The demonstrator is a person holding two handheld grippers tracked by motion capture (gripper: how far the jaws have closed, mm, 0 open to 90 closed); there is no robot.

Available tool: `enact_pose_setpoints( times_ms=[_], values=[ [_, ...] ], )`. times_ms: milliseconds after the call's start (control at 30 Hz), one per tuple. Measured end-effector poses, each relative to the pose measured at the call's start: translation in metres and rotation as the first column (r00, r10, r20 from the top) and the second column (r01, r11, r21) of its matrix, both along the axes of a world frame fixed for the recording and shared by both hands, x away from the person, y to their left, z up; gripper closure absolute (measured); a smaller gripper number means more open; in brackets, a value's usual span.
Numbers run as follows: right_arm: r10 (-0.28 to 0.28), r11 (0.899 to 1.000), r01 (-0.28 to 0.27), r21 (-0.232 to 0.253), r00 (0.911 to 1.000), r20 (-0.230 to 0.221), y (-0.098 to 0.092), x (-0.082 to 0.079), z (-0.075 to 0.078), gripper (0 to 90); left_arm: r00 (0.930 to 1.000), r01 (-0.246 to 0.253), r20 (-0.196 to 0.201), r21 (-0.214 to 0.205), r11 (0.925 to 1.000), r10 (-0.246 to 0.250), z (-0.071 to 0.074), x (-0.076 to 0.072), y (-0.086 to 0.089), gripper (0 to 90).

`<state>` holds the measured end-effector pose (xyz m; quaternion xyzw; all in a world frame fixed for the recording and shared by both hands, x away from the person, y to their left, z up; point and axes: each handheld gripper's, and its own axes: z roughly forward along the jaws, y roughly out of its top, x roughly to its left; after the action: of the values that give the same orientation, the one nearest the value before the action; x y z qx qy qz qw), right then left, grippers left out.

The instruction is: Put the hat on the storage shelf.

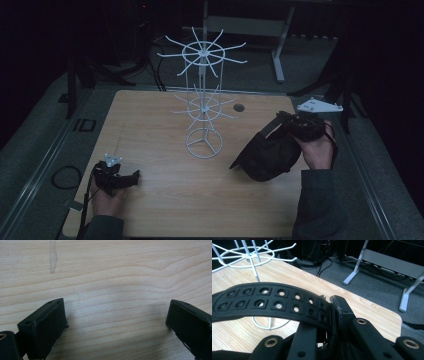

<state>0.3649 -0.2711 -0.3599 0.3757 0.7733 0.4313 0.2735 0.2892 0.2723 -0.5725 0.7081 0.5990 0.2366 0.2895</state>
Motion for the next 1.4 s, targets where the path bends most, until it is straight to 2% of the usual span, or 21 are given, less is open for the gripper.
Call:
enact_pose_setpoints(
  times_ms=[333, 533, 933, 1167, 1400],
  values=[
    [0.041, 0.999, -0.041, -0.013, 0.9991, 0.011, 0.008, 0.003, 0.014, 81.4, 1.0000, 0.000, -0.001, 0.000, 1.0000, 0.000, 0.000, 0.000, 0.000, 3.0],
    [0.066, 0.998, -0.066, -0.015, 0.9978, -0.003, 0.012, 0.009, 0.019, 81.4, 1.0000, 0.000, -0.001, 0.000, 1.0000, 0.000, 0.000, 0.000, 0.000, 3.0],
    [0.135, 0.990, -0.134, 0.035, 0.9906, -0.023, 0.010, 0.027, 0.030, 81.3, 1.0000, 0.000, 0.000, 0.000, 1.0000, 0.000, 0.000, 0.000, 0.000, 3.0],
    [0.157, 0.985, -0.156, 0.071, 0.9876, -0.005, 0.007, 0.032, 0.036, 81.3, 1.0000, 0.000, 0.000, 0.000, 1.0000, 0.000, 0.000, 0.000, 0.000, 3.0],
    [0.195, 0.975, -0.195, 0.106, 0.9808, 0.015, 0.001, 0.040, 0.045, 81.3, 1.0000, -0.001, 0.001, -0.002, 1.0000, 0.001, 0.000, 0.000, 0.000, 3.0]
  ],
)
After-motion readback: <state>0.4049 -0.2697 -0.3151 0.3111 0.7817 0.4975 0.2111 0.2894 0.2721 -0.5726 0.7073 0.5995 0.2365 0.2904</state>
